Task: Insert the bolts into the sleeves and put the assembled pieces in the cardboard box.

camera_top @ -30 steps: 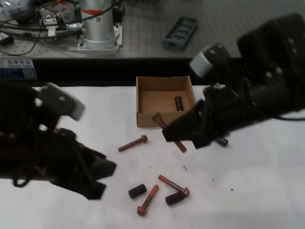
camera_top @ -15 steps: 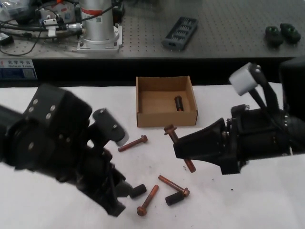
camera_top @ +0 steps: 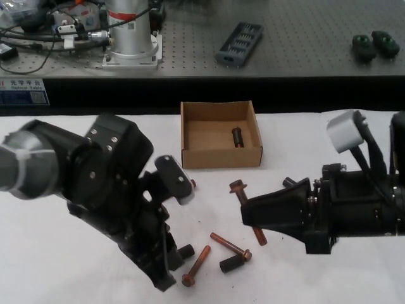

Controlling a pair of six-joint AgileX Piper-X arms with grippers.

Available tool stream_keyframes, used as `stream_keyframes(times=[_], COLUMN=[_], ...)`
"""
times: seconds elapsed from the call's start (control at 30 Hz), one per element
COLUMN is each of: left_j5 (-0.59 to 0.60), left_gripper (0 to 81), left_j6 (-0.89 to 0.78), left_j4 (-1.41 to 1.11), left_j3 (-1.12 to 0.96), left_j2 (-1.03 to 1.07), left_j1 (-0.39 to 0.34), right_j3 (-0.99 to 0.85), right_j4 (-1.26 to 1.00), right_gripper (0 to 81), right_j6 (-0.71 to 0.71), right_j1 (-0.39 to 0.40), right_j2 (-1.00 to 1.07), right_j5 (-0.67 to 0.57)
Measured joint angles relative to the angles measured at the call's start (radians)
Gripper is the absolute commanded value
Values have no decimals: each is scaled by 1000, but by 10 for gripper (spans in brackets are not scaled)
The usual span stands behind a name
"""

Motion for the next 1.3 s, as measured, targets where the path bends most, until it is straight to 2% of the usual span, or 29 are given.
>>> stream_keyframes(times=[0.37, 0.63, 0.7, 0.8, 0.83, 1.03, 1.3], left_j5=[-24, -77, -79, -104, -110, -120, -123], left_gripper=[225, 228, 265, 364, 369, 329, 329], left_j6=[52, 70, 70, 73, 73, 75, 57], left_j4=[3, 1, 1, -6, -9, -15, -30], left_j3=[-44, -58, -58, -58, -58, -58, -73], left_j2=[60, 75, 75, 75, 75, 75, 124], left_j1=[-30, -30, -30, -30, -30, -30, -30], right_j3=[74, 80, 80, 80, 80, 80, 80], right_j4=[-109, -110, -110, -110, -110, -110, -110], right_gripper=[29, 29, 29, 29, 29, 29, 29], right_j6=[65, 65, 65, 65, 65, 65, 65], right_j1=[-113, -115, -115, -115, -115, -115, -115], right_j2=[0, 0, 0, 0, 0, 0, 0], right_j5=[0, 0, 0, 0, 0, 0, 0])
